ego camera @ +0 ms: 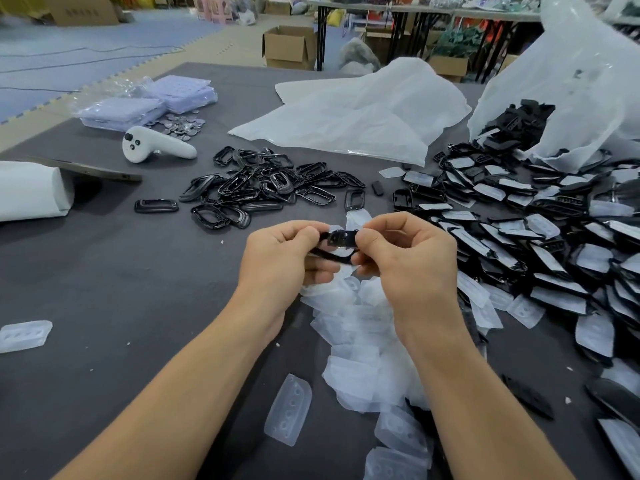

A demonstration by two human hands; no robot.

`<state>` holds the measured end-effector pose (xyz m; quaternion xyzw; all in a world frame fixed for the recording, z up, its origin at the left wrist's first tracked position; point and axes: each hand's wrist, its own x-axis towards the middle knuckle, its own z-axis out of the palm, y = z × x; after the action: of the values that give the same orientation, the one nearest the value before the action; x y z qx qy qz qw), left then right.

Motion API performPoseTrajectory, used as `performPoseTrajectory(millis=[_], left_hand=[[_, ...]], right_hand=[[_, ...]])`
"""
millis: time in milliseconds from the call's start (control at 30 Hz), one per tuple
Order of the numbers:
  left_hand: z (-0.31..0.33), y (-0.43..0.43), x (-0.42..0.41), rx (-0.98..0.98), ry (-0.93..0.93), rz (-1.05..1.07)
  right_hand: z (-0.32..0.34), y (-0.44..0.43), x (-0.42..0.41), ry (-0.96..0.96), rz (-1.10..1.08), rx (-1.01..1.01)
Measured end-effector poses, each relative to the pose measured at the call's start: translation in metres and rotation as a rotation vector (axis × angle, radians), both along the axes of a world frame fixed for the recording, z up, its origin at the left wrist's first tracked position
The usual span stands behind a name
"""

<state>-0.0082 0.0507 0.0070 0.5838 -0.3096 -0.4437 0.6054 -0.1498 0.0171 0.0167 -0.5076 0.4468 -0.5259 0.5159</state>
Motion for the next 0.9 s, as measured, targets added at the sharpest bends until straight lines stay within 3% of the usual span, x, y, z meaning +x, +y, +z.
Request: performPoseTrajectory(millis=[167,300,333,467,600,700,833,900], left_hand=[[0.0,0.0,0.002,-0.003,0.164,-0.072],[0.0,-0.001,0.003,0.009,0.073,-0.004],[-0.002,-0.001,0.005,0.001,-0.042,0.041],[-0.008,-0.002,0.007,-0.068,-0.836,0.079],[-0.014,-0.023,-0.005,-0.077,-1.147,-0.144],[-0.021,-0.029,-0.009,-0.057,-1.33,-0.173],[-0.021,-0.026,-0.011,-0.096,-1.269,-0.094],[-0.019,-0.024,-0.013,-0.053,-1.114,-0.083]], right_hand=[[-0.002,0.001,0.002,0.105,-0.023,-0.05],[-0.002,0.0,0.001,0.118,-0.062,-0.013],[0.0,-0.001,0.0,0.101,-0.079,-0.001],[0.003,-0.008,-0.01,0.022,-0.136,0.06],[0.005,-0.013,-0.017,-0.042,-0.106,0.111],[0.004,-0.015,-0.019,-0.081,-0.069,0.133],[0.002,-0.019,-0.017,-0.102,-0.033,0.154],[0.002,-0.019,-0.017,-0.108,-0.013,0.16]])
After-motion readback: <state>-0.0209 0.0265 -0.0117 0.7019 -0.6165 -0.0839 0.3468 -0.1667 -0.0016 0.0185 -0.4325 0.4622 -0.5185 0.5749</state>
